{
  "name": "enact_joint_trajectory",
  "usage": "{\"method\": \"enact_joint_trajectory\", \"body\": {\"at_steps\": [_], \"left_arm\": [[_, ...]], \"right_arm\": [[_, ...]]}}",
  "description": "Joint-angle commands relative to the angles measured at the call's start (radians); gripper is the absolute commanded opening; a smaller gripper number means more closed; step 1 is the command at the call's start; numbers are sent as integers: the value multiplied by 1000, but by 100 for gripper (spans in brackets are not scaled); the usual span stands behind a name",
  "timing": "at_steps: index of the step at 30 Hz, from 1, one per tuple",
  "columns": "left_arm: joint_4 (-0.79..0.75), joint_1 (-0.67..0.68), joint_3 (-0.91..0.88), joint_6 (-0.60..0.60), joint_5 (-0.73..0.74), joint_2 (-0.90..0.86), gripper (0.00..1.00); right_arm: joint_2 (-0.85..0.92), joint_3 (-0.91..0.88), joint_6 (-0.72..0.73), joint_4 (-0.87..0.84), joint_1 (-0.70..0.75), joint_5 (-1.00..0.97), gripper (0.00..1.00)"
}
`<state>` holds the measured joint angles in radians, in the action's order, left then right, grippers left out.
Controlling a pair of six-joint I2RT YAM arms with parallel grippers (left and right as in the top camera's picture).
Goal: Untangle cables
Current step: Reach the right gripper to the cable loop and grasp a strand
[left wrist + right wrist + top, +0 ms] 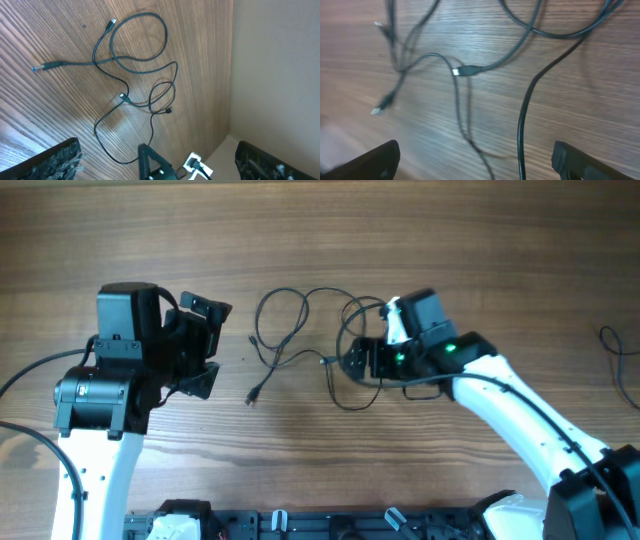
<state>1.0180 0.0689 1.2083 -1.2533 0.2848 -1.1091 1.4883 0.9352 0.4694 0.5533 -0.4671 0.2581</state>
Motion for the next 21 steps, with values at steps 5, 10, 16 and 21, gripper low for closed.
{"method": "enact_joint_trajectory", "body": {"at_steps": [5,10,16,21], "left_arm": [[1,-6,3,19,-10,-2,100],[1,-6,3,19,-10,-2,100],[1,-6,3,19,-10,-2,100],[1,-6,3,19,-10,-2,100]], "right_arm": [[134,-12,87,-28,-51,-257,61],[154,20,12,-27,-35,-238,4],[-46,370,-55,322,92,-444,4],[-241,526,-180,394,159,-523,4]]}}
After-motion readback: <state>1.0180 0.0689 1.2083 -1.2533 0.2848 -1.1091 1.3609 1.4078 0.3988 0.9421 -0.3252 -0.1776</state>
